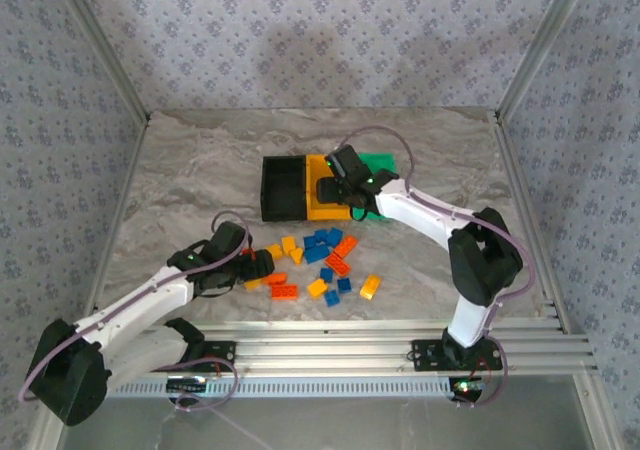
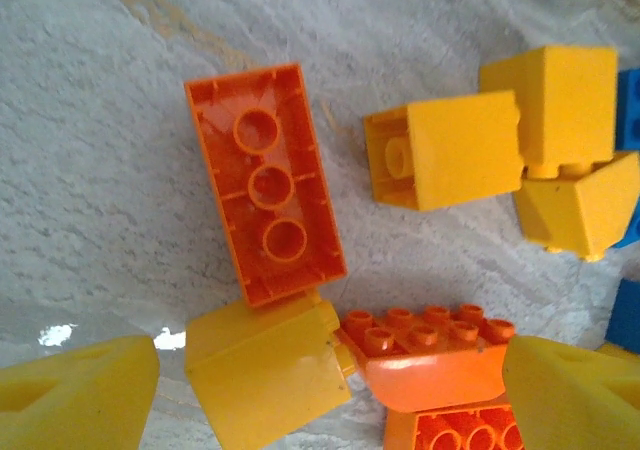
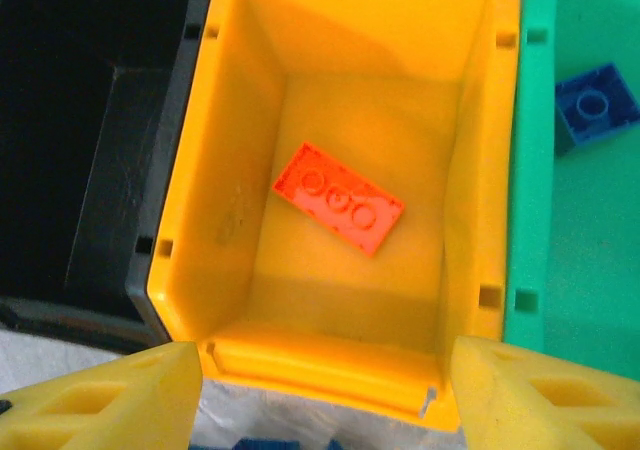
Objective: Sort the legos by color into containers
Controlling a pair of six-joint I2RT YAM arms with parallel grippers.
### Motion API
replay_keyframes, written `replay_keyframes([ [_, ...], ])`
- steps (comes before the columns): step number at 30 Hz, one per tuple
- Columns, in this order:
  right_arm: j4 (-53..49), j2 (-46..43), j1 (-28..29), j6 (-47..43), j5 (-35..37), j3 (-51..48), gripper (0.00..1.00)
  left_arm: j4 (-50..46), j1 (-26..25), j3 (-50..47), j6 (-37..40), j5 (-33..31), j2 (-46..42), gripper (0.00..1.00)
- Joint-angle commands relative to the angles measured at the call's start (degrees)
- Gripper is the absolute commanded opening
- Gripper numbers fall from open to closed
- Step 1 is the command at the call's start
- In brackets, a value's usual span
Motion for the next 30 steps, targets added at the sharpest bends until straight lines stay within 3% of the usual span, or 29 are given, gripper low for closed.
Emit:
replay_keyframes([
  [1, 3.00, -3.94, 0.52, 1.86, 0.20, -3.76, 0.68, -1.23, -0.67, -1.23, -1.63, -0.92, 1.23, 0.87],
  [12, 4.65, -9.87, 0.31, 2.85, 1.21, -10.96, 0.69, -0.37, -0.84, -2.93, -3.16, -2.76, 5.33, 0.69],
  [17, 4.70, -10.46, 0.16, 3.11, 1.33, -11.92, 0.69, 0.19, -0.87, -2.85, -2.90, -2.76, 5.61, 0.51],
  [24, 4.83, -10.67, -0.31, 3.45, 1.42, -12.71, 0.69, -1.39, -0.91, -3.06, -2.89, -2.44, 4.74, 0.50],
  [30, 4.94, -10.89, -0.70, 3.85, 1.49, -13.04, 0.69, -3.14, -0.93, -2.64, -3.04, -1.37, 1.75, 0.38],
])
